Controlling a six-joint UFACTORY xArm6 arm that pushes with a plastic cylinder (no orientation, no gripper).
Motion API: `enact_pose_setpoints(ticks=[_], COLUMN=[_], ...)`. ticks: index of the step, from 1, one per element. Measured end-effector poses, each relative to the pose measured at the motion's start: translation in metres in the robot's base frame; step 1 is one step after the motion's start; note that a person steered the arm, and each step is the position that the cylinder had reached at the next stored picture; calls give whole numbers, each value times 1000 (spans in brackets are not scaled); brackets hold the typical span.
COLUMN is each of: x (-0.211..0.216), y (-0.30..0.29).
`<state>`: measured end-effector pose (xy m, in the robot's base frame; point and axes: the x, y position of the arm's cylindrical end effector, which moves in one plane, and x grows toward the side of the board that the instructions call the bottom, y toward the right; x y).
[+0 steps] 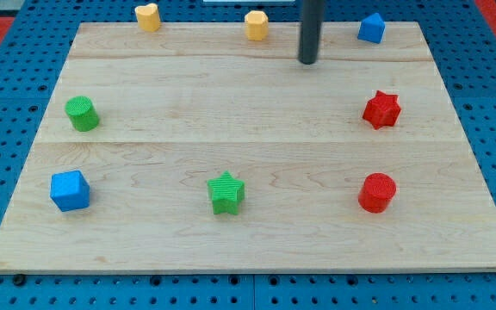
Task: Push blue triangle to the left
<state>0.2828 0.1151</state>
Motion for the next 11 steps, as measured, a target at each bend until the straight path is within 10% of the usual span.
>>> enact_pose_setpoints(ticks=[4, 11], x=[-89, -91], y=[177, -24])
